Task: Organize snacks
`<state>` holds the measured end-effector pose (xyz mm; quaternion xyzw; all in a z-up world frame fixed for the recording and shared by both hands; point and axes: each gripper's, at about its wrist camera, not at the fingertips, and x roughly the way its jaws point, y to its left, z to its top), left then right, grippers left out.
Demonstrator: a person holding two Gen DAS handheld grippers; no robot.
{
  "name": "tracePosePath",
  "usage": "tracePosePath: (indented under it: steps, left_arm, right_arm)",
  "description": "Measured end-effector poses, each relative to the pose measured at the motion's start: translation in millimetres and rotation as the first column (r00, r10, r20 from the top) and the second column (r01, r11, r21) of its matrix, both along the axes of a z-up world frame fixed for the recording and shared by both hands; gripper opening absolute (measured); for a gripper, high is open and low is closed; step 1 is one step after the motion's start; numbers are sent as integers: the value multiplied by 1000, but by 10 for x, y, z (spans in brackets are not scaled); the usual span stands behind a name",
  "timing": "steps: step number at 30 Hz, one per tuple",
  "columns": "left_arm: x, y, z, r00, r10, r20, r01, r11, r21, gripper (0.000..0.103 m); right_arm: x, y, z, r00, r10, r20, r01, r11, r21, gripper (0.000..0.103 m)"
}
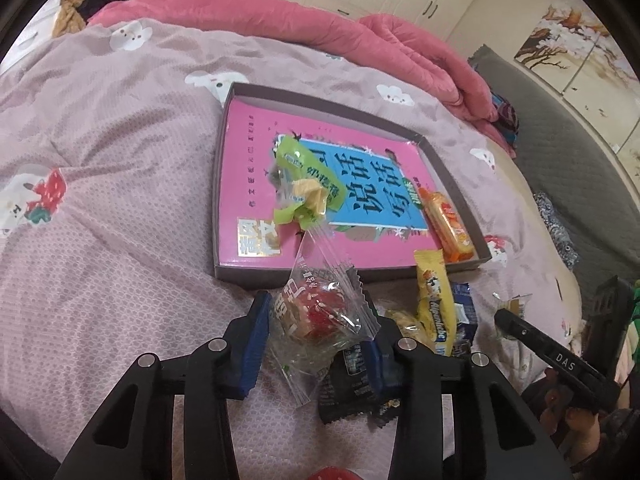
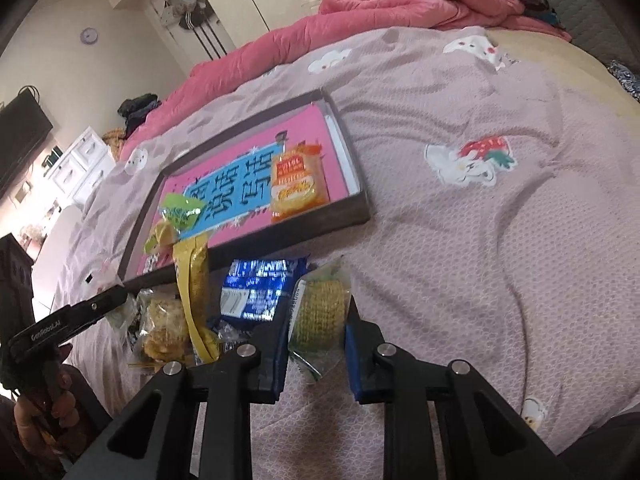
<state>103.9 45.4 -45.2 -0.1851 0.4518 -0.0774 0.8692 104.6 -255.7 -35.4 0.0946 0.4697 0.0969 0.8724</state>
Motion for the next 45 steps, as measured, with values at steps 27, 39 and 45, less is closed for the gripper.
tracePosePath:
  steps: [27, 39, 45]
  left_arm:
    - [-117, -4, 365, 995, 33, 91, -33, 999, 5, 43]
    - [-29, 35, 424, 992, 56, 115, -57, 998, 11, 43]
    - [76, 18, 453, 989, 63, 130, -66, 998, 20, 43]
  right_arm:
    - [52, 288, 350, 978, 113, 176, -100, 992, -82, 24]
    - [158, 304, 423, 969, 124, 212, -110, 991, -74, 24]
    - [267, 270, 469, 966, 117, 230, -104, 992, -70, 24]
